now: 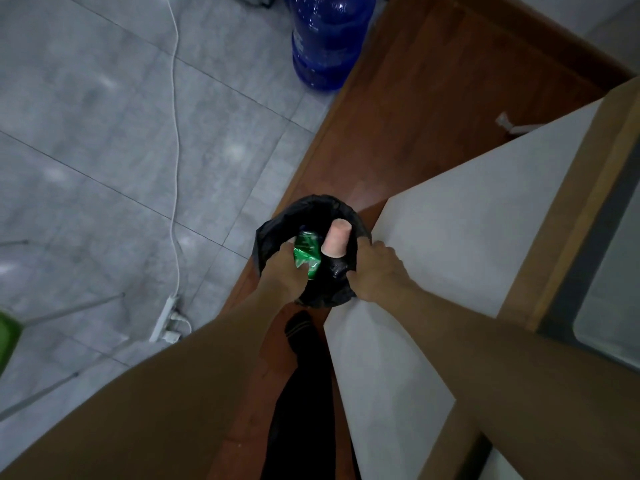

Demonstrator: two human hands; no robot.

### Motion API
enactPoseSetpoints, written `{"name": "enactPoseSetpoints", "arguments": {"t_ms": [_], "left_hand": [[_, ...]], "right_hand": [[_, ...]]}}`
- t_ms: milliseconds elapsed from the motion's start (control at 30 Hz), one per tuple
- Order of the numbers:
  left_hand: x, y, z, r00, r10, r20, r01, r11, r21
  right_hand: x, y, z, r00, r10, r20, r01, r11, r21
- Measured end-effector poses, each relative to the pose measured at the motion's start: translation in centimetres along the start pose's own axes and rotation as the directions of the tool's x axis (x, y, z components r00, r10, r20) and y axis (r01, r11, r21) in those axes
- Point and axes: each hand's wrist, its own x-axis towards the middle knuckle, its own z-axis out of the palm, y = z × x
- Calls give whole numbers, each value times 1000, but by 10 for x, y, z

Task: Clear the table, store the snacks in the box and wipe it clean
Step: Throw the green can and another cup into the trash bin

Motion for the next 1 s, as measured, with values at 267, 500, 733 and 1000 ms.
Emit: {"name": "enactPoseSetpoints", "arguments": {"t_ms": [267,500,733,1000], "left_hand": [[-14,10,-24,997,70,-27,-67,992,107],[-48,37,-58,985,160,-57,-150,977,150],[-107,79,-93,967,234,-100,-207,953,221],[-193,125,-126,934,306,-184,-259,935,240]], "right_hand": [[-13,0,-16,1000,-22,-21,22,1000,-2],[-50,-1,-49,995,-58,-83,58,998,-3],[-100,-4,-96,979,-118,-164,127,991,50],[-173,-3,-155,925,-217,-312,226,974,-10]]}}
